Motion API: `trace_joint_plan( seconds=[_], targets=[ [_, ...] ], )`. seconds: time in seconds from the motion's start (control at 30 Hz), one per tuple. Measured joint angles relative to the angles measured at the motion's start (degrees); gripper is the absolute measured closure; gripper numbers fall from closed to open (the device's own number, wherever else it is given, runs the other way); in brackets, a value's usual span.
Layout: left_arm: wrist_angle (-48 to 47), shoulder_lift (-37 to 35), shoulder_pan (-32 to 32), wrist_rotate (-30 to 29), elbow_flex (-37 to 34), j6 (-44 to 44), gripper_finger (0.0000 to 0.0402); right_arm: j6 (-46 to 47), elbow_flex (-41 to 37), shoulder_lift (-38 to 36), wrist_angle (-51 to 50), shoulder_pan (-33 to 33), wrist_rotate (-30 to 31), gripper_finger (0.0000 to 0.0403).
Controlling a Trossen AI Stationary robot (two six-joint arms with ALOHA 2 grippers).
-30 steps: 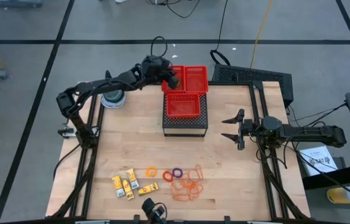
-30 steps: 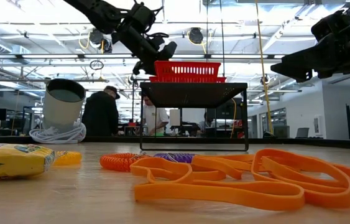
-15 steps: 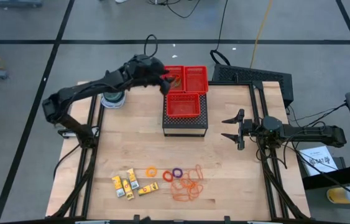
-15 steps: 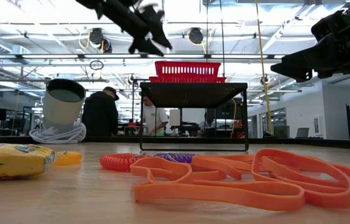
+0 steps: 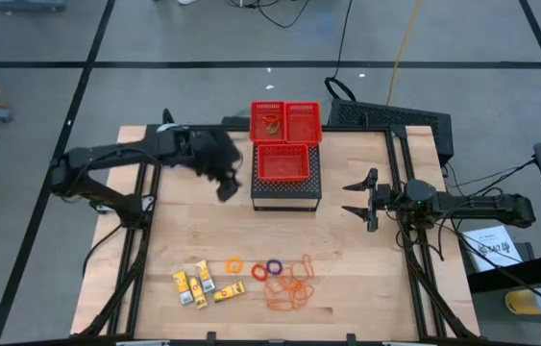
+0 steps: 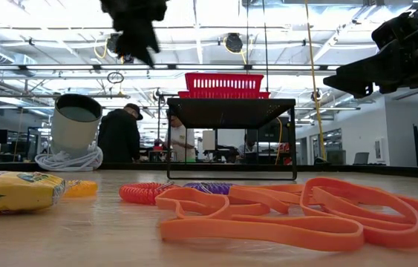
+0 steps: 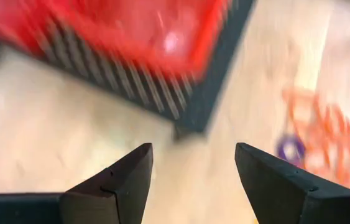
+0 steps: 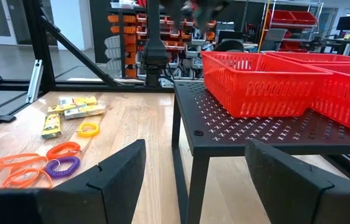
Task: Pick & Place Office Desk Supplies
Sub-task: Put the yellow pack of crayon in the top right red bin on the shelf
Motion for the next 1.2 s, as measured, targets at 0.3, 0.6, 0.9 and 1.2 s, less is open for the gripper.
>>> trace_joint_plan(
  seconds=[0.3,0.6,0.9,1.2],
  targets=[
    [-6.3,0.0,-15.5,-4.4,-8.5,-20.3,0.0165,0.0,0.0,0.0,0.0,0.0,0.0,0.0135],
    [-3.9,0.0,-26.7,-5.2,-16.5,-43.7,0.0165,0.0,0.0,0.0,0.0,0.0,0.0,0.0136],
    [5.4,0.0,-34.6,-8.6,-20.2,-56.0,0.0165,0.0,0.0,0.0,0.0,0.0,0.0,0.0136],
    [8.6,0.2,-42.5,-9.9,-20.2,-71.5,0.0165,0.0,0.0,0.0,0.0,0.0,0.0,0.0135]
  ],
)
